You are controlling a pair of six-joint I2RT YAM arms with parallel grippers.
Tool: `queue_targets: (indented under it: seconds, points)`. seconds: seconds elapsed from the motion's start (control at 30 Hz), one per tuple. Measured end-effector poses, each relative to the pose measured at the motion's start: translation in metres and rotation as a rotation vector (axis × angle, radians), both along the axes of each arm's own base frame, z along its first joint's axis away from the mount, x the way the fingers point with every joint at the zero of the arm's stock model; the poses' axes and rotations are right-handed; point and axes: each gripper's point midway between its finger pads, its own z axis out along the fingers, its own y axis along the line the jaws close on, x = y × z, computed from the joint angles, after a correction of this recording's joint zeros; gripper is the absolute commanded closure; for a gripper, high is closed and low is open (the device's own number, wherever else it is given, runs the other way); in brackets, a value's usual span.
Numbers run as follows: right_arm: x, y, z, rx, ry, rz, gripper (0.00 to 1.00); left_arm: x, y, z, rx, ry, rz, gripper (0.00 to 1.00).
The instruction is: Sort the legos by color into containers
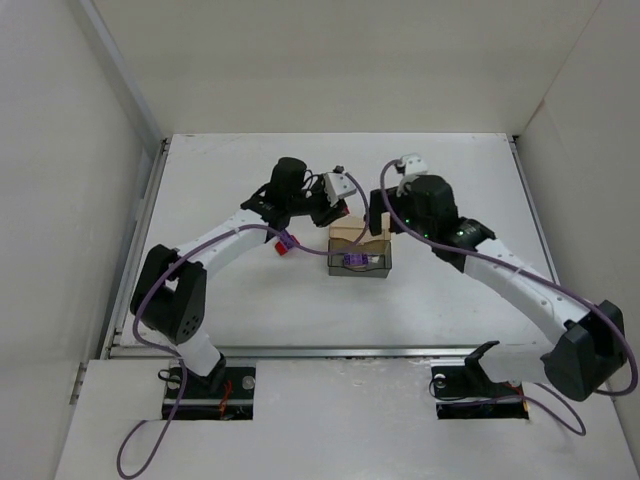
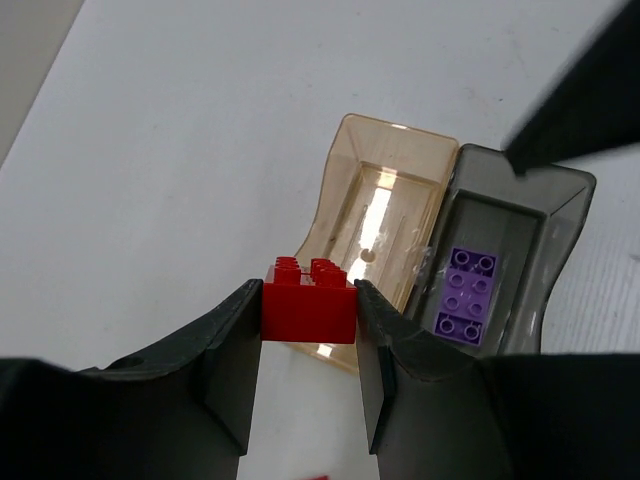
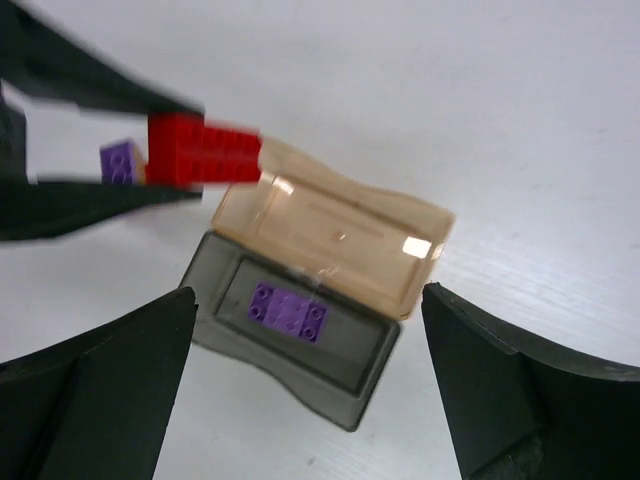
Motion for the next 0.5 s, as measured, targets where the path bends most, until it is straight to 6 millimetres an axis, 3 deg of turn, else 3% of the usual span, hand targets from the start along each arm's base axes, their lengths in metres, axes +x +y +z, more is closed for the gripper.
queue_targets:
  seconds: [0.07,0.1,0.17,0.23,0.37,0.5]
  points:
    - [0.009,-0.019,0.017,0.037,-0.044,-0.052,0.01,-0.003,-0.008,-0.006,-0.01,0.014,-0.025,0.98]
    - [0.011,-0.029,0.021,0.047,-0.055,-0.077,0.01,-0.003,-0.011,-0.008,-0.015,0.017,-0.032,0.84]
    - [0.013,-0.041,0.024,0.054,-0.063,-0.108,0.01,-0.003,-0.014,-0.012,-0.024,0.021,-0.043,0.76]
    - [0.01,-0.045,0.02,0.052,-0.056,-0.112,0.01,-0.001,-0.016,-0.015,-0.034,0.009,-0.045,0.65]
    - [0.004,-0.045,0.008,0.038,-0.02,-0.101,0.01,0.001,-0.019,-0.024,-0.039,0.011,-0.045,0.63]
    - [0.001,-0.046,0.005,0.033,-0.007,-0.097,0.01,-0.002,-0.022,-0.033,-0.038,0.021,-0.051,0.52]
